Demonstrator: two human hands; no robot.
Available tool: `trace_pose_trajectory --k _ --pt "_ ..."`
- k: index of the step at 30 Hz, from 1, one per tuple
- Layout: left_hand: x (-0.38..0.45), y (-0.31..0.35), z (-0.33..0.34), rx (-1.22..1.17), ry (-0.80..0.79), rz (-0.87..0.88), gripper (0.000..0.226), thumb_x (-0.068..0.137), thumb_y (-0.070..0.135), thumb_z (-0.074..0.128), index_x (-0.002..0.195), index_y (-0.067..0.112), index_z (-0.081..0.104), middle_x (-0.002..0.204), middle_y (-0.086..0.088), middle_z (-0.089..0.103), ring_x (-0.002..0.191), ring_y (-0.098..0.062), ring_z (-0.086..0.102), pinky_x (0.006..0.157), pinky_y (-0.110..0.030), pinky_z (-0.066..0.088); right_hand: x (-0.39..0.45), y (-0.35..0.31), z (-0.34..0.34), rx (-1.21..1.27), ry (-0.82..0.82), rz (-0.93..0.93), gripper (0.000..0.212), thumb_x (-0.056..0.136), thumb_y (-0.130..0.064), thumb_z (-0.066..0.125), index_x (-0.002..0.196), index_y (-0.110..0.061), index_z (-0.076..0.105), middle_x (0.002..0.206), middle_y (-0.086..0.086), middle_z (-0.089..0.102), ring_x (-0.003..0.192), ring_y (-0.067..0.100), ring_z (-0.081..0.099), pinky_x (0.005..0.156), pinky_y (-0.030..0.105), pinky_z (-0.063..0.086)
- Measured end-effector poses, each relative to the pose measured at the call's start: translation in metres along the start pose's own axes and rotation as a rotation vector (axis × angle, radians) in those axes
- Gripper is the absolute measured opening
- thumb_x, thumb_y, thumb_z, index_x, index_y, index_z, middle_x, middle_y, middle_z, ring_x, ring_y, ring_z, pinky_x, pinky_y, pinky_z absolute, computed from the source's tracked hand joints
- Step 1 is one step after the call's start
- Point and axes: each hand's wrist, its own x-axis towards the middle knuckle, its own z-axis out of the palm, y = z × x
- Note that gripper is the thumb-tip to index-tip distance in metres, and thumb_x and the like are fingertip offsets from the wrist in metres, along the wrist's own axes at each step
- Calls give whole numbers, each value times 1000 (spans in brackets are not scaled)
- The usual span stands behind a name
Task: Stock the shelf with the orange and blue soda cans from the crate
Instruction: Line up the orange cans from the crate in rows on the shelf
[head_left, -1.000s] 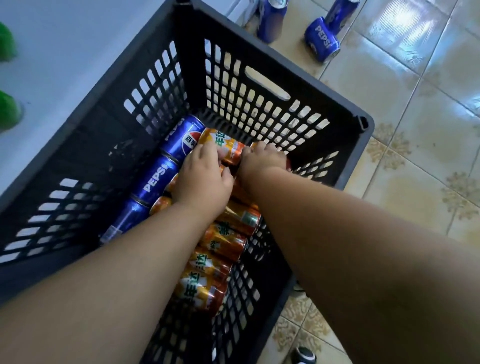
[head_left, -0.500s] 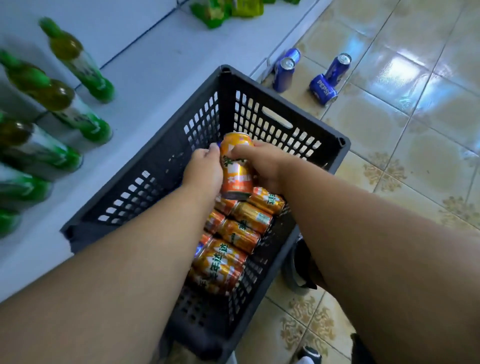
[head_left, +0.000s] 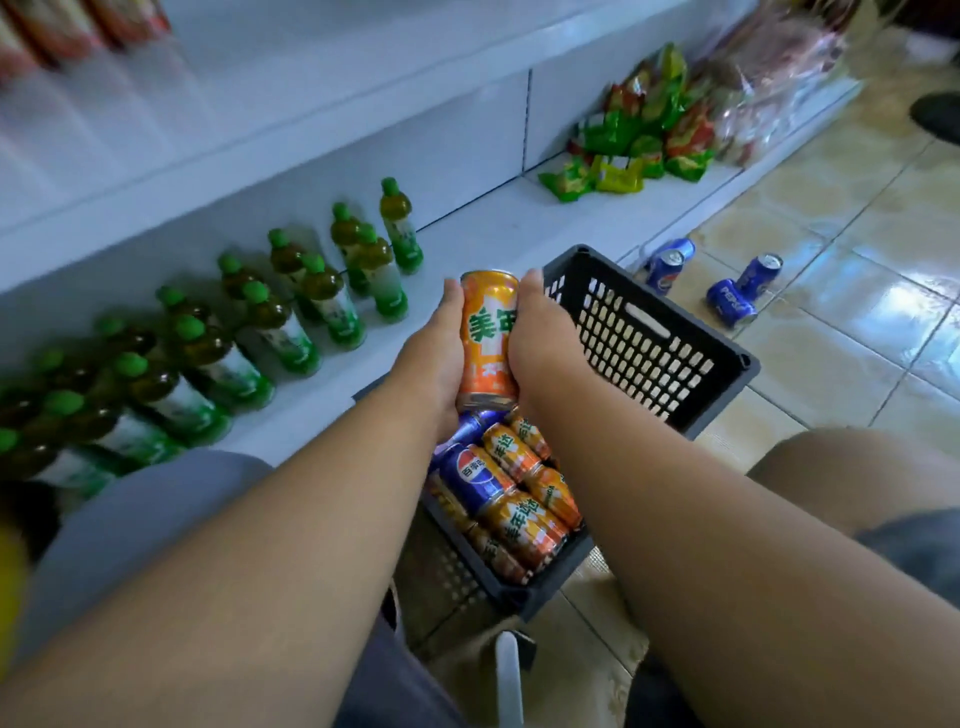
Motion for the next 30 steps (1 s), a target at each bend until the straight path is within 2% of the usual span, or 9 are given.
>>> trace_pose_trajectory --k 3,7,10,13,16,20,22,27,30 --pt "-28 20 -25 -3 97 118 56 88 70 48 107 22 70 98 -11 76 87 -33 74 85 -61 55 -31 -16 27 -31 22 -134 52 100 -61 32 106 -14 55 93 4 63 89 23 63 86 43 52" --pt "-74 51 -59 62 148 260 55 94 66 42 86 20 71 80 -6 76 70 -23 73 70 -41 61 -71 -38 62 -14 -77 -254 44 99 -61 35 94 -21 52 88 1 63 86 21 64 87 47 54" --pt "-103 74 -88 90 128 346 58 93 68 40 100 19 71 87 -7 77 74 -24 75 72 -45 61 -93 -56 87 -40 -226 -342 41 100 -59 37 98 -22 55 87 -2 66 84 18 67 83 43 56" --pt "-121 100 -119 61 255 442 62 89 74 38 107 22 67 93 -10 76 82 -30 75 76 -52 60 -108 -74 114 -112 -395 -466 38 97 -56 48 114 -23 58 94 -4 69 85 11 69 76 35 57" --pt "-128 126 -148 53 385 517 72 75 85 35 107 29 67 99 -7 76 88 -30 74 83 -55 57 -114 -93 143 -225 -550 -580 49 90 -55 61 129 -26 54 104 -6 69 89 9 71 78 33 60" --pt "-131 160 -184 131 503 599 90 55 94 31 104 30 70 97 -1 76 92 -27 73 88 -51 55 -112 -126 176 -332 -680 -644 45 82 -53 72 117 -25 62 97 -6 73 84 7 72 72 28 59" --pt "-129 178 -198 145 514 651 86 59 93 31 106 32 70 99 1 76 93 -23 73 89 -49 55 -107 -147 196 -383 -737 -678 47 79 -56 74 113 -25 63 95 -6 74 82 7 73 71 27 58" --pt "-106 222 -225 92 464 698 65 87 78 32 115 31 67 103 2 76 93 -19 74 88 -45 56 -79 -188 249 -409 -819 -679 65 62 -59 82 113 -23 65 100 -2 75 92 17 73 85 44 59" --pt "-85 246 -234 102 467 734 48 94 69 28 101 39 65 97 9 73 92 -10 69 83 -34 52 -56 -202 275 -401 -776 -717 67 61 -57 82 117 -25 63 105 -5 73 98 16 71 89 43 57"
